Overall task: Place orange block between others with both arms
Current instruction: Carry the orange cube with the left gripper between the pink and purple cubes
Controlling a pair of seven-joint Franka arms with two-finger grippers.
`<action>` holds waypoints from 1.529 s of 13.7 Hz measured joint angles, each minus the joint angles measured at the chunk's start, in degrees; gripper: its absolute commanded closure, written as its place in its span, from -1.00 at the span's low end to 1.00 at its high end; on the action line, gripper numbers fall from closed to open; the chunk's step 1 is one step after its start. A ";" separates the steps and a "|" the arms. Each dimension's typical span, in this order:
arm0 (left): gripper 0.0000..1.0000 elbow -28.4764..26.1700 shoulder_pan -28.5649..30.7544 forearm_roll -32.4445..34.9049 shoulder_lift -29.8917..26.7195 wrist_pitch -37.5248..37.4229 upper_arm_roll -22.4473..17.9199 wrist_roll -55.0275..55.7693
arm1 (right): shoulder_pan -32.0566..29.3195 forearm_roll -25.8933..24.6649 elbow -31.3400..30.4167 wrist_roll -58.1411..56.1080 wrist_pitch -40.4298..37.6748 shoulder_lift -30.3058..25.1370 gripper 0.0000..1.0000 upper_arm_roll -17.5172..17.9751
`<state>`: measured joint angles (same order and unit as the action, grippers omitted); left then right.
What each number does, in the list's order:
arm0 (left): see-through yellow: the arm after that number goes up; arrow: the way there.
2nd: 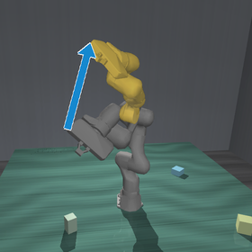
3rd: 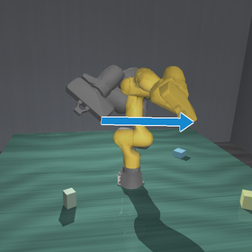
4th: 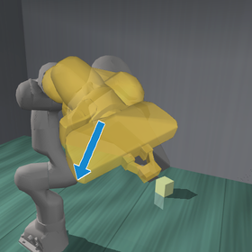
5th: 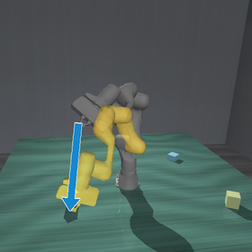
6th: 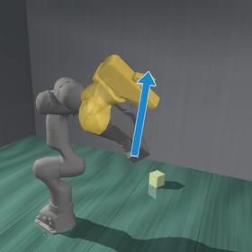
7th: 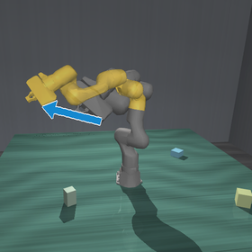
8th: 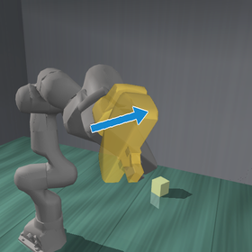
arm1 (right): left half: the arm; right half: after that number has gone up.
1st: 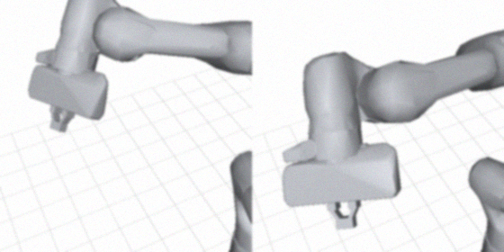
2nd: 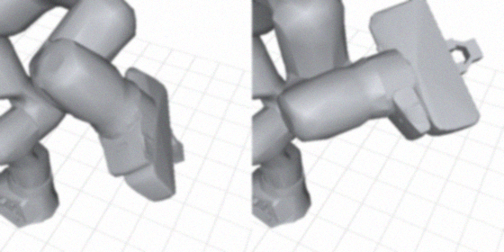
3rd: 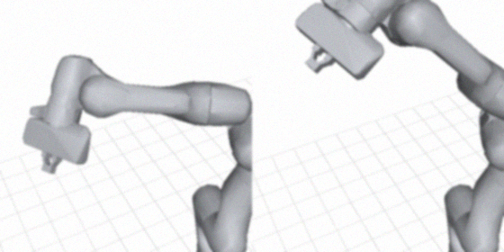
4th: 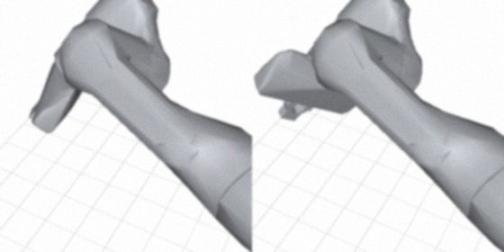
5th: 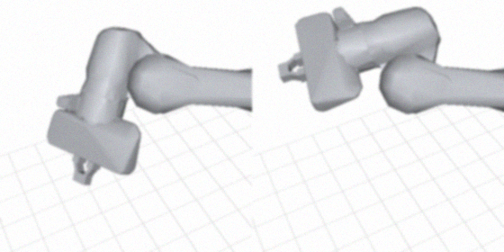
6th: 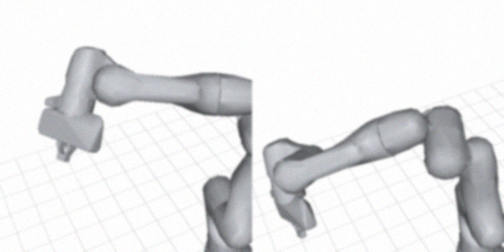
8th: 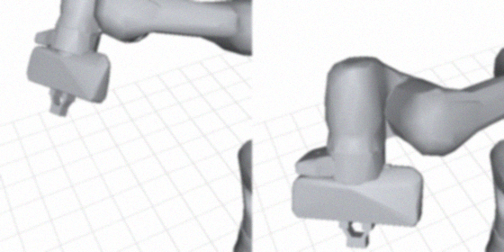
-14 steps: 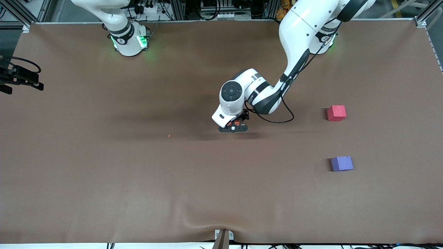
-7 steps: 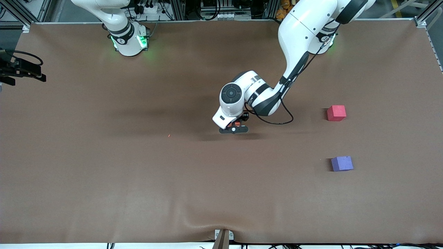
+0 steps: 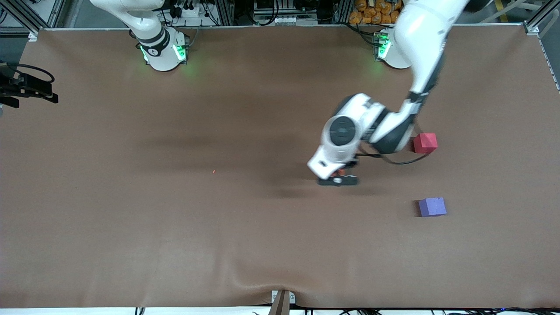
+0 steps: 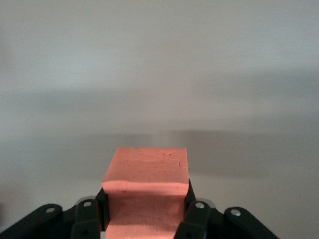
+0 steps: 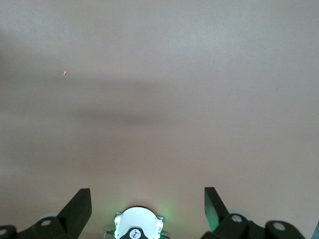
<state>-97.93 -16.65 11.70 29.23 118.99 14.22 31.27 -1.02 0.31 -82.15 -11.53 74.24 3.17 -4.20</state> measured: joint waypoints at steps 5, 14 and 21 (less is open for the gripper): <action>1.00 -9.26 16.97 0.06 -5.13 1.13 -0.05 -20.61 | -0.07 -0.09 -0.08 0.01 -0.17 0.27 -1.00 -0.04; 1.00 -16.85 30.43 0.07 -3.70 12.66 -0.08 -32.95 | 0.60 -0.11 -0.10 0.01 0.10 0.97 -1.00 0.08; 1.00 -18.11 31.31 0.29 -1.80 16.71 -0.08 -32.86 | 0.62 -0.11 -0.10 0.01 1.31 1.52 -1.00 -0.09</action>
<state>-116.04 14.67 11.99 27.43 135.70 14.14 -1.59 -0.40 0.20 -82.26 -11.52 75.55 4.69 -4.29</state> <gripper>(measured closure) 0.445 0.000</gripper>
